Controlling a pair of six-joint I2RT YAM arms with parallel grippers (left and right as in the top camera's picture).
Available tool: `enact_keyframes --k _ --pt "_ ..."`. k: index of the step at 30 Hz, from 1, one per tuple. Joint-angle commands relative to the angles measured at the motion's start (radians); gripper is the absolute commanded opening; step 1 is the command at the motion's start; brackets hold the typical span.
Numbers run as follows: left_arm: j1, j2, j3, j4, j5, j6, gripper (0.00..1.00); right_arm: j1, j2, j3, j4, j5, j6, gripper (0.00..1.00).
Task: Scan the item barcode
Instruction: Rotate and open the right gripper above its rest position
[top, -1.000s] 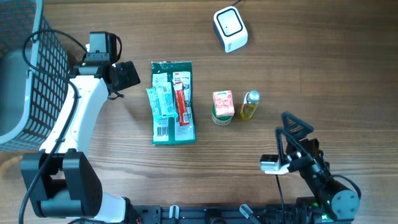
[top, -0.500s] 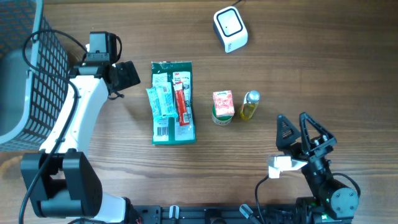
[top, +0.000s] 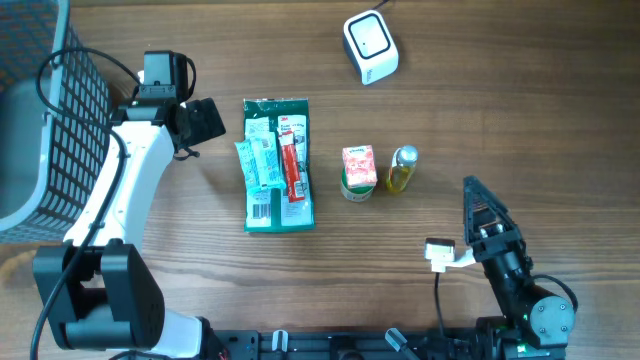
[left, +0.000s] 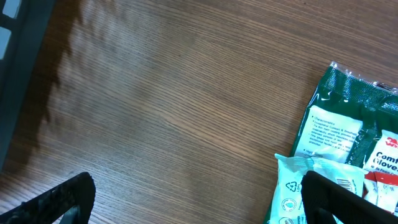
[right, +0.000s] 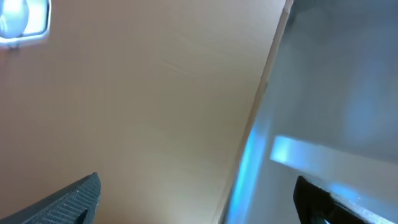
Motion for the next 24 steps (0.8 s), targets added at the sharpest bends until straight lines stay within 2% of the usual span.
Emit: enact_keyframes --k 1,2,4,9,15,19,21,24 --pt "0.003 0.008 -0.006 0.000 -0.013 -0.002 1.00 0.003 0.000 0.000 -0.016 0.091 0.631 1.00" --pt "0.003 0.008 -0.006 0.000 -0.013 -0.002 1.00 0.003 0.000 0.000 -0.024 0.133 0.817 1.00" --pt "0.003 0.008 -0.006 0.000 -0.013 -0.001 1.00 0.003 0.000 0.000 -0.045 0.166 1.036 1.00" --pt "0.003 0.008 -0.006 0.000 -0.013 -0.002 1.00 0.003 0.000 0.000 -0.114 0.165 1.271 1.00" --pt "0.003 0.008 -0.006 0.000 -0.013 -0.002 1.00 0.003 0.000 0.000 -0.140 0.200 1.305 1.00" --pt "0.003 0.008 -0.006 0.000 -0.013 -0.002 1.00 0.003 0.000 0.000 -0.257 0.361 1.421 1.00" --pt "0.003 0.008 -0.006 0.000 -0.013 -0.002 1.00 0.003 0.000 0.000 -0.369 0.365 1.424 1.00" --pt "0.003 0.008 -0.006 0.000 -0.013 -0.002 1.00 0.003 0.008 0.000 -0.365 0.344 1.365 1.00"
